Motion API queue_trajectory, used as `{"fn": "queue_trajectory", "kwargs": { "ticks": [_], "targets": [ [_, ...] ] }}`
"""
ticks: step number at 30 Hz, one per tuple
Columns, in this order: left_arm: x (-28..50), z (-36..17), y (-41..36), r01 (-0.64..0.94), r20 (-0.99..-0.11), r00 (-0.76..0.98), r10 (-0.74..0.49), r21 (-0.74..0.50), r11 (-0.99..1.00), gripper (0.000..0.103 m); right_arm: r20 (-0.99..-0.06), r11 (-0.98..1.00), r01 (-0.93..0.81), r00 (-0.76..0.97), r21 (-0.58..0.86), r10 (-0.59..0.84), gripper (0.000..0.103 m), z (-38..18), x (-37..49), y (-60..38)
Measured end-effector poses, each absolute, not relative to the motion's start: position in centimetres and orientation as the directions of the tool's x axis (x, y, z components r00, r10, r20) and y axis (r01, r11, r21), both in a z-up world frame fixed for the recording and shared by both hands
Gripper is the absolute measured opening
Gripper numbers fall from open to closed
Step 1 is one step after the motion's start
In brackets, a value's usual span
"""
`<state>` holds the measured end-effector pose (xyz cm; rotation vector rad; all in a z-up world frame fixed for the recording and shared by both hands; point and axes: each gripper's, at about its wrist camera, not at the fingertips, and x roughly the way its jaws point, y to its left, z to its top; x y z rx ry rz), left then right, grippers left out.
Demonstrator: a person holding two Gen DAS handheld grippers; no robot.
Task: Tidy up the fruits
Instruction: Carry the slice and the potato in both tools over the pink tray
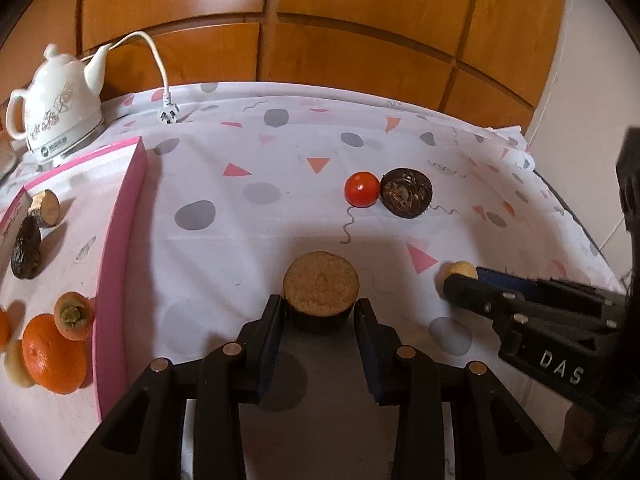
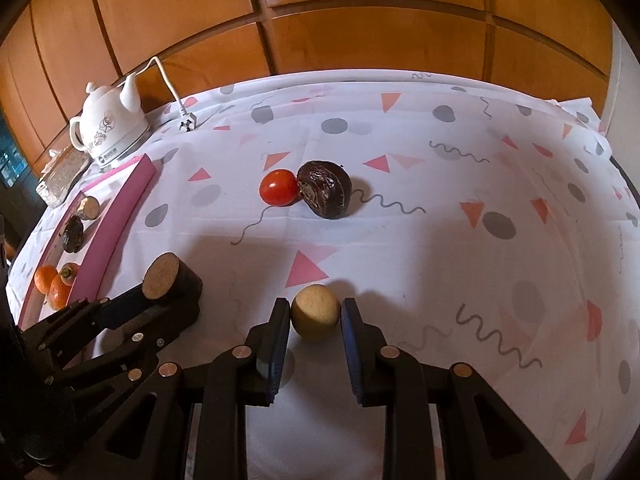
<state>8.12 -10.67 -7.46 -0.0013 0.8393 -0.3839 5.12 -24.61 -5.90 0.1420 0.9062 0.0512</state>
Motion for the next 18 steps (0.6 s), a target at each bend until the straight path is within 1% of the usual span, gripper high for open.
{"fn": "queue_trajectory", "kwargs": {
  "ticks": [3,7,10,18],
  "targets": [
    [8.1,-7.5,-10.5,0.328,-0.719,0.608,-0.338,-0.16,0.931,0.035,-0.777,0.99,0.028,0.623,0.139,0.092,0.026,-5.9,4.9,-24.5],
    [8.0,-7.5,-10.7,0.33,-0.719,0.613,-0.327,-0.143,0.933,0.035,-0.784,0.99,0.02,0.613,0.138,0.097,0.026,-6.4,5.1,-24.2],
    [7.7,-7.2,-10.5,0.319,-0.72,0.615,-0.32,-0.144,0.937,0.035,-0.769,0.993,0.03,0.635,0.114,0.069,0.025,-6.5,4.7,-23.8],
    [6.8,-6.5,-9.7,0.312,-0.724,0.615,-0.312,-0.14,0.94,0.035,-0.769,0.995,0.04,0.637,0.095,0.048,0.025,-6.3,4.4,-23.8]
  ]
}}
